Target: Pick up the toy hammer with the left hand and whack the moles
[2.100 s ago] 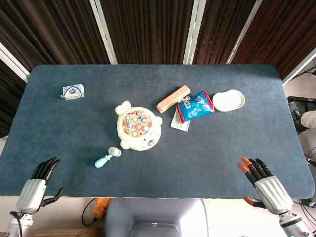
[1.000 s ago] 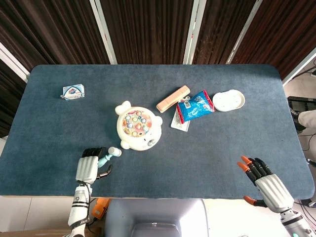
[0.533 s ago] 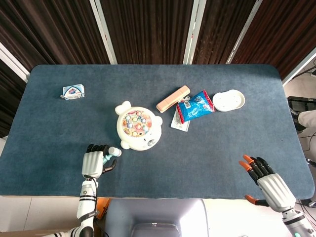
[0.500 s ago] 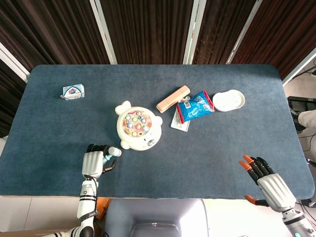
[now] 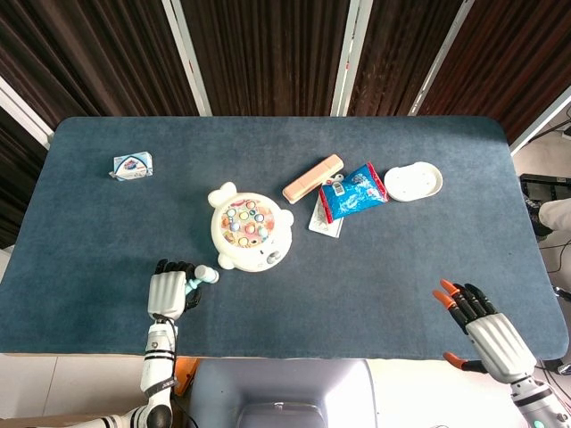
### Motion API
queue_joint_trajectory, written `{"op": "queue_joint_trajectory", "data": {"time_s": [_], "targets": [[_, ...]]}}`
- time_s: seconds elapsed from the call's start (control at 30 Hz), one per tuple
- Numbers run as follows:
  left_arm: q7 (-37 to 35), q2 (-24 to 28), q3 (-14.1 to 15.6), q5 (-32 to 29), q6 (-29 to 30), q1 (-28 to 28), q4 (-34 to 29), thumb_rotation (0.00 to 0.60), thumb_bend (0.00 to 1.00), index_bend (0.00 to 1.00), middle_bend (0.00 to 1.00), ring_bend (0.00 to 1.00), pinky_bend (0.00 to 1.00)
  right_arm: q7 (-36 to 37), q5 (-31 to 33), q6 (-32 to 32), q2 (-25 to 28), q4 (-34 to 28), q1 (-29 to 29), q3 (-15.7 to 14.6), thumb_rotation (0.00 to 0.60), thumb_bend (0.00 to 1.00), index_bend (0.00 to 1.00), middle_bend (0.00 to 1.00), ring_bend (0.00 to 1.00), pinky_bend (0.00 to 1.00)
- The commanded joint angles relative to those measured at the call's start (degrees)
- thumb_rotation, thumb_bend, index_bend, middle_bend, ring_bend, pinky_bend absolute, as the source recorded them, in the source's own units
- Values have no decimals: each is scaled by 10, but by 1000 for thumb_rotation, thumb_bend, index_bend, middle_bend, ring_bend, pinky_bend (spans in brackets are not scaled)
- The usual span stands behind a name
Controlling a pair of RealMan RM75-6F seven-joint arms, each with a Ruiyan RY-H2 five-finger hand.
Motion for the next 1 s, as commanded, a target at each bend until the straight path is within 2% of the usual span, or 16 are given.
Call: {"op": "queue_joint_trajectory", "data": {"time_s": [0.03, 1.0], "targets": [[-5, -1, -1, 0, 1, 0, 3, 600, 367, 434, 358, 284, 180, 0, 0, 0, 0, 0, 0, 0, 600, 199, 0, 0, 0, 0], [-33, 13, -2, 2, -7, -11, -13, 600, 356, 446, 386, 307, 179, -5, 4, -3, -2, 0, 0, 2, 600, 199, 0, 0, 0, 0]]}}
